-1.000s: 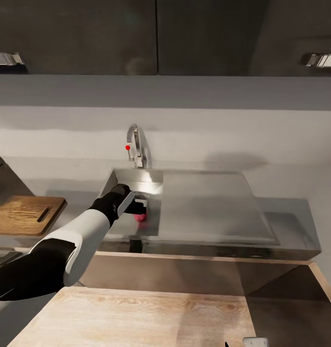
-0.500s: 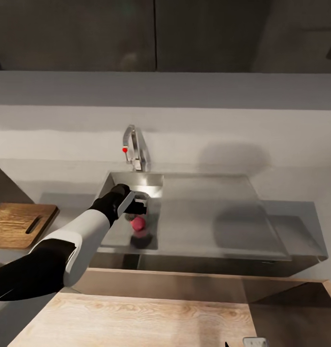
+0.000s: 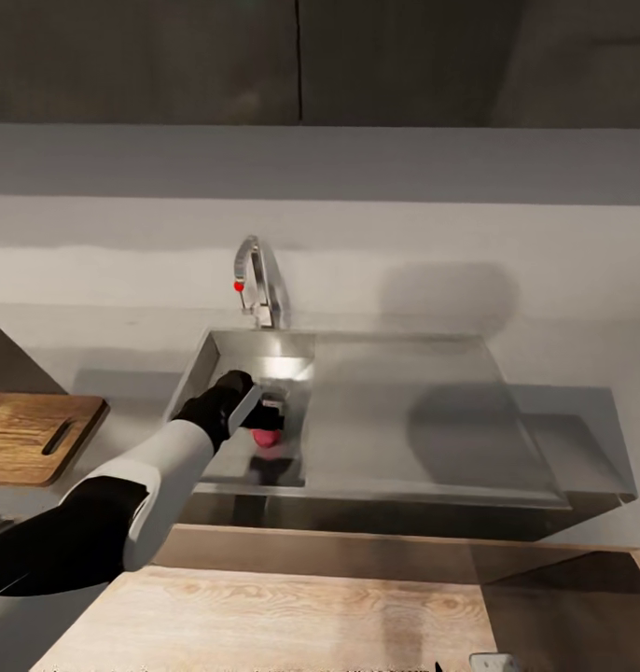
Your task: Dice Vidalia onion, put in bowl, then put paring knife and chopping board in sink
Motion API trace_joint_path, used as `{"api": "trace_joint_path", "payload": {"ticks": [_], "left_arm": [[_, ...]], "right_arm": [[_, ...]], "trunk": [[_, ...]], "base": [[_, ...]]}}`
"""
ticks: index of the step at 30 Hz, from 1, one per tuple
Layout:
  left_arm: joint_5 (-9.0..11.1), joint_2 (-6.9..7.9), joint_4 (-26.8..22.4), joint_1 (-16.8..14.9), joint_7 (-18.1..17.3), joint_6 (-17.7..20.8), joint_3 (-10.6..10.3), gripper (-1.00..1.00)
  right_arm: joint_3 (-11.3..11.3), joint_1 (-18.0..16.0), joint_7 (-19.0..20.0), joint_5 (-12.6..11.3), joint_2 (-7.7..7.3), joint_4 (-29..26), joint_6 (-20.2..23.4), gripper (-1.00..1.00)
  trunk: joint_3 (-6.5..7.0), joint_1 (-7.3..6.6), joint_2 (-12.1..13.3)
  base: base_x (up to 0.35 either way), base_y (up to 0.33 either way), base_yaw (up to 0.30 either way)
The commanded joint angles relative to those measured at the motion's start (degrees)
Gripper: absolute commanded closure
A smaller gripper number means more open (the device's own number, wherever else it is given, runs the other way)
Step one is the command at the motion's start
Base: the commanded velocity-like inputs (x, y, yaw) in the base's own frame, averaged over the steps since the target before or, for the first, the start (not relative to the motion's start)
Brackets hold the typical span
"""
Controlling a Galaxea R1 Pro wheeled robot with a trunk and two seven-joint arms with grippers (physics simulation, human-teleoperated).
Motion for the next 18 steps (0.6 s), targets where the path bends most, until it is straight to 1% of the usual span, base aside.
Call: {"api": "trace_joint_path", "payload": {"ticks": [1,7,18], "left_arm": [[0.61,0.02,-0.08,0.10,0.42,0.23,-0.39,-1.00],[0.61,-0.08,-0.17,0.81,0.43,0.24,-0.39,-1.00],[0.54,-0.04,-0.42,0.86,0.49,0.16,-0.39,-1.00]], "right_arm": [[-0.48,-0.04,0.24,0.53,0.03,0.04,-0.22,-1.00],[-0.48,-0.04,0.24,0.55,0.03,0.04,-0.22,-1.00],[-0.48,-0.04,0.24,0.53,0.03,0.04,-0.22,-1.00]], "trunk": [[-0.16,0.03,-0.10],[-0.25,0.03,-0.10],[-0.26,0.03,-0.10]], "base": [[-0.008,0.000,0.000],[-0.193,0.000,0.000],[-0.017,0.000,0.000]]}}
